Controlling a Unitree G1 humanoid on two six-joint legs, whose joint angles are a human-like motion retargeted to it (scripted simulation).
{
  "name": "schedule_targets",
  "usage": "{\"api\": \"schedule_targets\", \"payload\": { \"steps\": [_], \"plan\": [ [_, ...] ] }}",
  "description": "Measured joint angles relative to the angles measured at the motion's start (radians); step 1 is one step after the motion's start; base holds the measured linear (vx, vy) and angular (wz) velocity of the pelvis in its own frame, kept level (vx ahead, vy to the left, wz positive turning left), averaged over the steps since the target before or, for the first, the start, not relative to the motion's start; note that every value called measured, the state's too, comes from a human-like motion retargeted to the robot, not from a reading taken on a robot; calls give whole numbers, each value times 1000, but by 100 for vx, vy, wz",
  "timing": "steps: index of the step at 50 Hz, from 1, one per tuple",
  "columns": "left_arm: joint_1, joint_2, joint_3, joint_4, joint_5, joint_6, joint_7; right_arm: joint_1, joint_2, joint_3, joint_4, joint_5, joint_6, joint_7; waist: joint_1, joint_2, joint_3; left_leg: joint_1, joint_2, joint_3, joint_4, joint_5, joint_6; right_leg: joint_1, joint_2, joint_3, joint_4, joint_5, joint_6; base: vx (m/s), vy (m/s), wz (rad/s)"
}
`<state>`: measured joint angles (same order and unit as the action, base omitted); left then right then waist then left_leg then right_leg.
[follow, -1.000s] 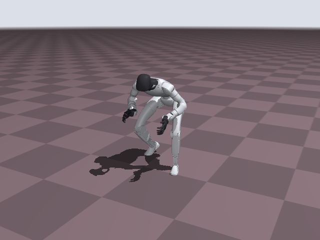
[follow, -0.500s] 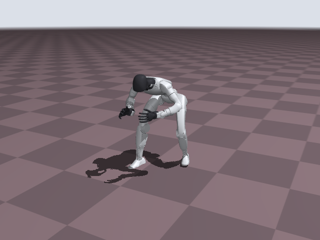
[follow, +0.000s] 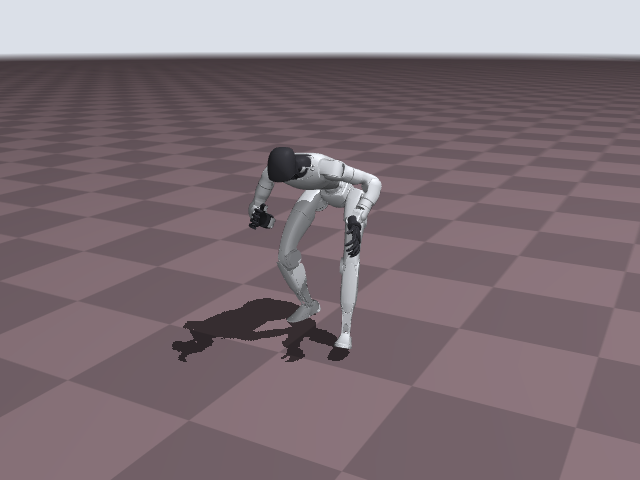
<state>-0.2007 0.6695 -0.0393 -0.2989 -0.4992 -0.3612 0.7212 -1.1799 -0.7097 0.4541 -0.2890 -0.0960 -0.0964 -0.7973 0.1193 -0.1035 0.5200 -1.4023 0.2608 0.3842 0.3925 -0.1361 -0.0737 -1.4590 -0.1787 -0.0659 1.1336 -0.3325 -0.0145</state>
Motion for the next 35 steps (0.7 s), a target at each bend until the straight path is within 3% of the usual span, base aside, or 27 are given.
{"api": "schedule_targets", "payload": {
  "steps": [5,10,12,17,22,25,28,30,35],
  "plan": [
    [-201,28,-86,13,-3,18,-5,190,29,-81,-4,18,-16,6,-31,-46,0,-42,-2,-65,174,41,43,5,-45,-6,120,-2,-45,49,14,-10],
    [-515,48,-241,34,68,44,17,429,58,-158,3,71,-38,48,-71,-38,0,-34,6,-109,338,-60,89,-111,-96,6,356,396,12,47,22,-15],
    [-608,49,-298,37,96,57,22,524,64,-168,11,90,-47,67,-87,-6,0,-9,15,-158,418,-110,88,-111,-104,-21,387,445,36,48,21,-24],
    [-875,34,-405,51,165,89,19,653,17,-206,6,112,-66,88,-90,45,0,5,48,-221,585,-221,73,-111,-116,-129,99,340,43,43,17,-36],
    [-1115,28,-445,62,175,74,-14,599,-14,-229,-3,111,-66,98,-124,38,0,-42,26,-179,695,-299,72,-111,-62,-131,-521,339,116,41,9,28],
    [-1181,42,-457,67,177,62,-32,528,0,-218,3,99,-53,116,-187,35,0,-59,-30,-151,770,-346,86,-111,-74,-71,-717,387,172,49,-3,137],
    [-1138,43,-422,73,191,64,-34,485,-4,-214,4,63,-44,106,-187,83,0,-56,-26,-164,894,-413,131,-111,-64,-29,-667,531,196,50,-9,34],
    [-1071,43,-404,71,193,70,-30,462,-8,-204,4,39,-30,104,-149,129,0,-40,13,-192,972,-465,151,-111,-45,-42,-578,565,170,50,-14,-81],
    [-807,80,-365,46,173,79,-21,382,-4,-159,-4,10,0,103,-63,223,0,36,119,-273,1116,-567,148,-111,9,-79,-315,446,130,54,-18,-76]
  ]
}}
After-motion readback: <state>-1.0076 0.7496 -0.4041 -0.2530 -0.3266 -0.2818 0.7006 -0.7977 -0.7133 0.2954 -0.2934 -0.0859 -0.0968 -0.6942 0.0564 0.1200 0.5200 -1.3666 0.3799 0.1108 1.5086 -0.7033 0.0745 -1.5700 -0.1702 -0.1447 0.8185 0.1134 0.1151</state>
